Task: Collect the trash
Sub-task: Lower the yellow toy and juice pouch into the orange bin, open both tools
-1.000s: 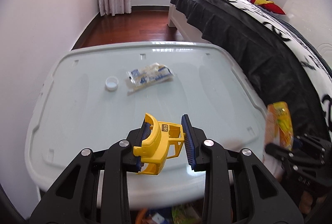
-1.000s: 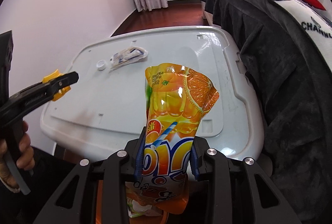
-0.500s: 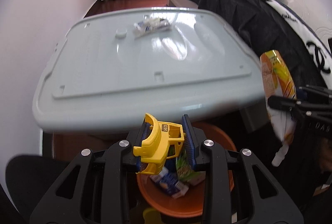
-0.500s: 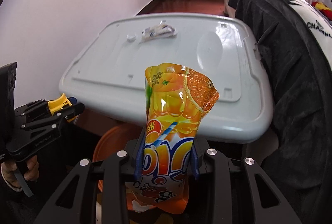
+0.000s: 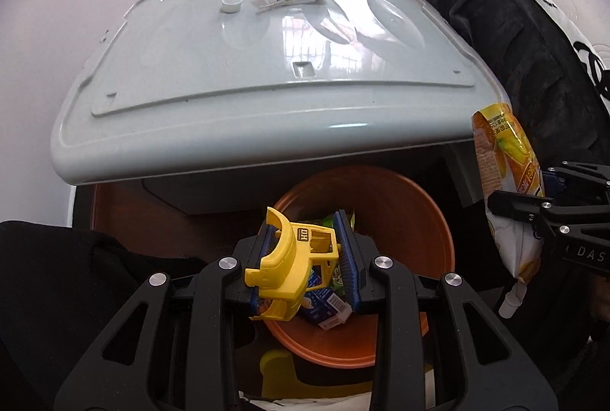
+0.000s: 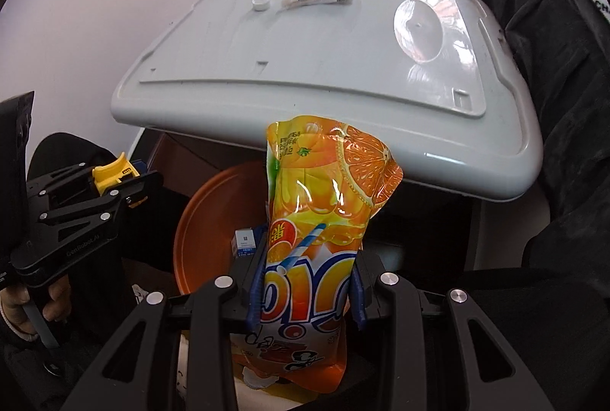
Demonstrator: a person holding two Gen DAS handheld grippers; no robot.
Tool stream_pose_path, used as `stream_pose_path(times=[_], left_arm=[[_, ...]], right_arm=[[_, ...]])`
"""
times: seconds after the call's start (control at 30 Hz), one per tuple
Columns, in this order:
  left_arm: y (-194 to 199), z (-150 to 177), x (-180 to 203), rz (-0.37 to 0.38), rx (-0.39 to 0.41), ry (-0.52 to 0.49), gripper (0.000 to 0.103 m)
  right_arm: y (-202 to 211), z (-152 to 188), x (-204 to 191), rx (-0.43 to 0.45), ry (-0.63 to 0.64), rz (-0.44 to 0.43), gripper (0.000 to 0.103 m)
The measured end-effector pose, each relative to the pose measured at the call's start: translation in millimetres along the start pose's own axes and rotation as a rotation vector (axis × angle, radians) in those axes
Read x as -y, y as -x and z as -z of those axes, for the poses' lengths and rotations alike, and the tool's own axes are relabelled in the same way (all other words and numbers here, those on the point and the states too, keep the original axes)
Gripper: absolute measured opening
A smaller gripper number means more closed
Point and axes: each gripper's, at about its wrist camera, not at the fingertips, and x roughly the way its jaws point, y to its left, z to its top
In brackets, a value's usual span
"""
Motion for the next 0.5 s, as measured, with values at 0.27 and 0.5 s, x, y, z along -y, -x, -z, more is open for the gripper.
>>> stream_pose_path(times=[0.27, 0.5], left_arm=[[-7.6, 2.6, -0.7, 0.002, -0.037, 0.018, 0.030], [-12.7, 1.7, 0.8, -0.012, -0.063, 0.021, 0.052]], right_arm=[[-8.4, 4.0, -1.8, -0.034, 0.014, -0.013, 0.035], [-12.8, 1.6, -7.9, -0.030, 0.045, 0.003, 0.056]])
